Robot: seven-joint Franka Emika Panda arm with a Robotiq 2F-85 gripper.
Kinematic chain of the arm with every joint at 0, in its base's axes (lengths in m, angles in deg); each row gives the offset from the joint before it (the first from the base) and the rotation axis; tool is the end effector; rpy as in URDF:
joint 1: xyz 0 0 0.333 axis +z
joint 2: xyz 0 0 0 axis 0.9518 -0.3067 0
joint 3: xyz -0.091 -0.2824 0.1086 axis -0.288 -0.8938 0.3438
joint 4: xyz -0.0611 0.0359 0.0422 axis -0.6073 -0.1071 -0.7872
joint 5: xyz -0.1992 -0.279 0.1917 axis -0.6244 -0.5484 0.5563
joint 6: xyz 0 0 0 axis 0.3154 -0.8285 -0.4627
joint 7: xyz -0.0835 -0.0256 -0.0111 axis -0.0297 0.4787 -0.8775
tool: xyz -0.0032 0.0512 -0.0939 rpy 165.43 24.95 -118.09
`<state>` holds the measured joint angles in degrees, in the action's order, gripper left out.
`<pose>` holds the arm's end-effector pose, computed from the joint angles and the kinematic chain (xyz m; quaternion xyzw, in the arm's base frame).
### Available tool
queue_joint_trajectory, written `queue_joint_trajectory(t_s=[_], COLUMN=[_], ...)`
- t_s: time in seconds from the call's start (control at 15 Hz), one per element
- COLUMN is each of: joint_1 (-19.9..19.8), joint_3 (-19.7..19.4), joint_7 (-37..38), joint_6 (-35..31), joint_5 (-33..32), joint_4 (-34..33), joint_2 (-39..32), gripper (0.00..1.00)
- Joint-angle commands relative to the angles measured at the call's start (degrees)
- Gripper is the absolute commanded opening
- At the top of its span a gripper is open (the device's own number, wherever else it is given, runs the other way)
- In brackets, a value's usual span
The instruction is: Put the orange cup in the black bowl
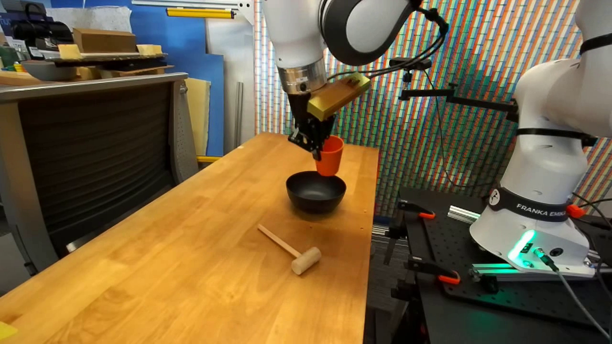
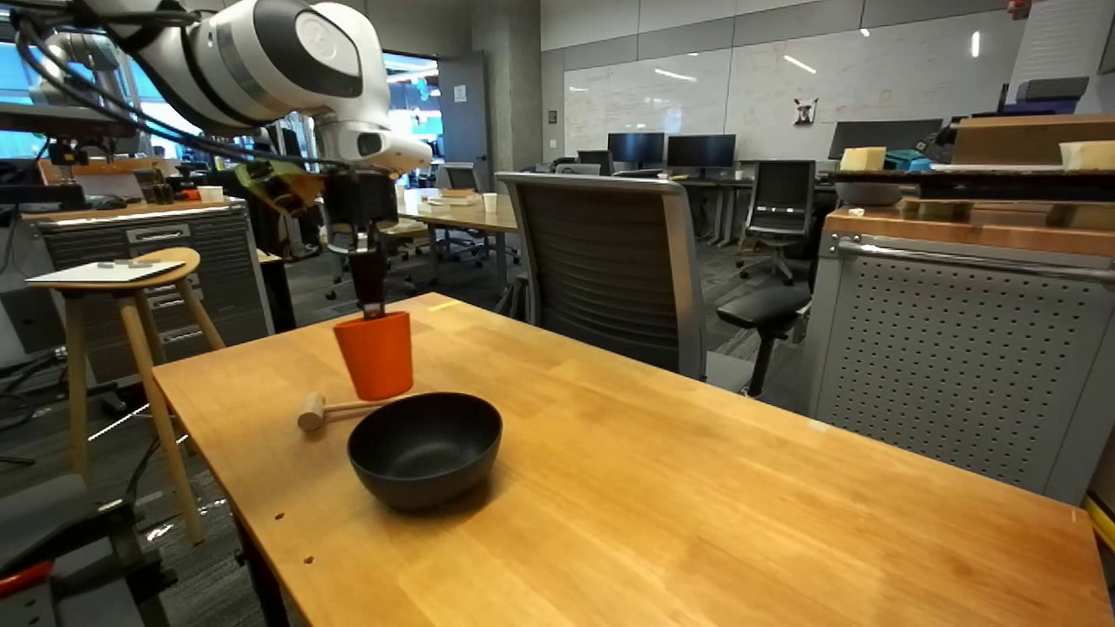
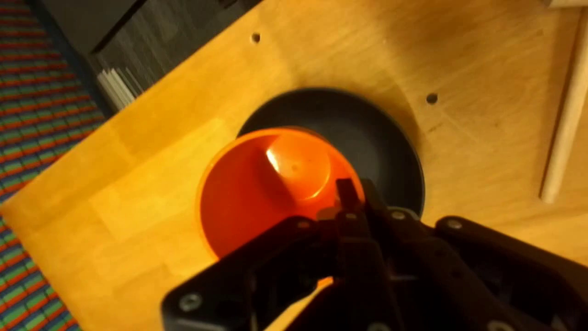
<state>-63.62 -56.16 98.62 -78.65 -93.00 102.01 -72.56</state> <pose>0.4839 0.0652 0.3071 0.9483 -0.2679 -0.0375 0.1659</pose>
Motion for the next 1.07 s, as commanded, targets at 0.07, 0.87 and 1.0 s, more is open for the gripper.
queue_joint_trajectory(t_s=[0.07, 0.87, 1.0], joint_1=[-3.98, -5.04, -4.41], joint_3=[0.02, -0.11, 1.63], joint_7=[-6.3, -18.67, -23.5], joint_6=[-10.37, -17.69, -15.47], joint_5=[12.06, 19.46, 22.6], joint_4=[3.67, 1.0, 2.31], joint_2=[-3.7, -9.33, -6.41], gripper=[0.01, 0.44, 0.6])
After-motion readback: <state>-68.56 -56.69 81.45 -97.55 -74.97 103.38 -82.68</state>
